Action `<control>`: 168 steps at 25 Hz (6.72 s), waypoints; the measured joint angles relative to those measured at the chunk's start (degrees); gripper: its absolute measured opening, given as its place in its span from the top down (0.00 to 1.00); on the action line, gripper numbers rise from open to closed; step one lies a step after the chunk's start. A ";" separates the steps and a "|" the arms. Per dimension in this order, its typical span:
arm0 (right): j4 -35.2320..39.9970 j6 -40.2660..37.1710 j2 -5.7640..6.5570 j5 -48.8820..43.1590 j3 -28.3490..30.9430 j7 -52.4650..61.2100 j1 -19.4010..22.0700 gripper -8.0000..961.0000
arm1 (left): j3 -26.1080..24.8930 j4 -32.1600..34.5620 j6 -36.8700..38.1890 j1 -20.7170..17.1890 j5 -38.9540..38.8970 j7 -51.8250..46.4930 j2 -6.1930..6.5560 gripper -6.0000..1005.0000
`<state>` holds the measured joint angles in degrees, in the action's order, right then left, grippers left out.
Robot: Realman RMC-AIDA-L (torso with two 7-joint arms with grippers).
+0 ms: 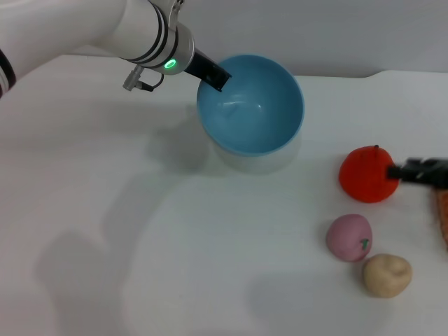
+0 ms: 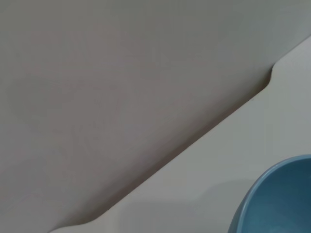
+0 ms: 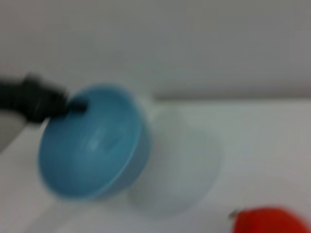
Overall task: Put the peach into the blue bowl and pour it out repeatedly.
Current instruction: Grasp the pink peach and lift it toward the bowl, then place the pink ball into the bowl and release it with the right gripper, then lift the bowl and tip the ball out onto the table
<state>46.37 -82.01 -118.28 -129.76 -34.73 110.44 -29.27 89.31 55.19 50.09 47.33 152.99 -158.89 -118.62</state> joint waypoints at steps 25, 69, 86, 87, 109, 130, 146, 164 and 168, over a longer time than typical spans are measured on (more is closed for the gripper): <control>-16.00 10.15 0.19 -4.24 -12.13 9.31 -6.16 0.48 | 3.06 -0.53 -2.21 -1.14 0.12 -0.70 0.05 0.99; -12.22 2.91 0.72 -5.61 -12.11 9.66 -5.56 0.58 | 5.96 -0.61 -4.59 -2.56 -0.70 -0.74 0.05 0.99; -15.25 7.36 0.06 -9.33 -12.31 9.71 -6.82 0.56 | 6.51 -0.61 -5.09 -2.68 -1.22 -0.81 -0.04 0.99; -15.27 7.40 0.01 -9.49 -12.34 9.71 -6.85 0.60 | 6.69 -0.61 -5.14 -2.68 -1.24 -0.81 -0.04 0.99; 6.13 -5.36 -0.07 4.84 -12.13 9.60 -7.27 0.94 | 8.13 -0.70 0.41 -1.92 -3.55 -0.98 -0.10 0.99; -7.00 11.62 -0.55 9.22 -22.17 6.79 -14.05 0.63 | 11.41 -0.92 -1.13 -2.61 -8.32 -0.38 0.01 0.99; -2.91 13.67 -0.29 23.52 -0.85 -13.77 8.03 0.51 | 12.11 -0.19 -9.77 -0.86 -0.80 -0.27 -0.02 0.99; -17.09 11.86 -0.22 34.95 10.73 -28.57 17.64 0.52 | 34.17 6.61 -39.43 -5.61 12.38 16.67 -0.39 0.99; -17.30 11.84 -0.20 34.95 10.63 -28.61 17.20 0.52 | 38.14 6.78 -47.29 -9.80 12.45 26.96 -0.38 0.99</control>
<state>29.07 -70.17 -118.48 -94.81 -24.10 81.83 -12.07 127.46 61.97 2.80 37.53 165.44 -131.94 -119.00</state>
